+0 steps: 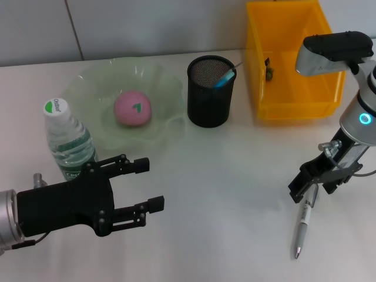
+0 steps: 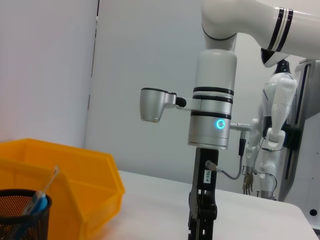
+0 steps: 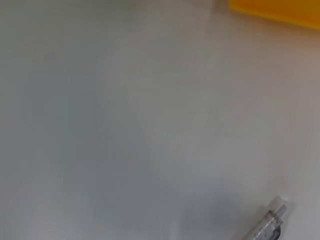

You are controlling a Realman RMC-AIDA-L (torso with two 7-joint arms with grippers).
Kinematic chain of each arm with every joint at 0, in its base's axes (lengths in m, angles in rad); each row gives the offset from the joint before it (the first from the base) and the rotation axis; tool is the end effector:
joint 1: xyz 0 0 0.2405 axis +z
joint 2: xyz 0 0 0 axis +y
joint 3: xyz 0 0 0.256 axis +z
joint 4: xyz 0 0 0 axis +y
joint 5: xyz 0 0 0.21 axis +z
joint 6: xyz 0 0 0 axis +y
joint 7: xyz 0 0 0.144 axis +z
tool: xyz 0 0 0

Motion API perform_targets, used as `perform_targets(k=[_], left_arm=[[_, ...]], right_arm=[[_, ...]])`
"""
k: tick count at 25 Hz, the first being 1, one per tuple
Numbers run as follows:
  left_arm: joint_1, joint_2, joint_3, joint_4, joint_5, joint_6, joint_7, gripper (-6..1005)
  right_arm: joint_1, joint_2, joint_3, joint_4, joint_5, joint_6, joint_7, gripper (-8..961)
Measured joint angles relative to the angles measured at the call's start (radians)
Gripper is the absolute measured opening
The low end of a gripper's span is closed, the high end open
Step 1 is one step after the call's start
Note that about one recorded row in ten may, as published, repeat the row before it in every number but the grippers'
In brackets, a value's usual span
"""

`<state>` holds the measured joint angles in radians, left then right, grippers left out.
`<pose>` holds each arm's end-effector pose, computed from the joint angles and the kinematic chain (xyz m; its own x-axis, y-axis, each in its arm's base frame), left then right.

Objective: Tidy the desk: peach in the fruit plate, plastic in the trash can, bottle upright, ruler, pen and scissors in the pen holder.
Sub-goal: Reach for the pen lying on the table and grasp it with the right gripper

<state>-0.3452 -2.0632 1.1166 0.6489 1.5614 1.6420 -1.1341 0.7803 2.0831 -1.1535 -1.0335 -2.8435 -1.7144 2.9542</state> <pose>-0.2516 0.2737 -0.0220 0.7623 0.1536 0.6287 0.2555 -0.9639 -0.0743 0.2192 0.3604 0.0096 0.1805 -0.9685 0.1716 -0.7889 -0.2468 -0.5628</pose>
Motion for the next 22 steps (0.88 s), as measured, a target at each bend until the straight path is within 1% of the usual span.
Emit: perform_targets(k=[16, 22], left_arm=[[0.001, -0.002, 0.000, 0.003, -0.001, 0.007, -0.006, 759], [0.005, -0.001, 0.000, 0.009, -0.001, 0.015, -0.006, 759]], right_arm=[[0.011, 0.000, -0.031, 0.086, 0.009, 0.048, -0.003, 760], [0.012, 0.000, -0.041, 0.090, 0.010, 0.051, -0.003, 760]])
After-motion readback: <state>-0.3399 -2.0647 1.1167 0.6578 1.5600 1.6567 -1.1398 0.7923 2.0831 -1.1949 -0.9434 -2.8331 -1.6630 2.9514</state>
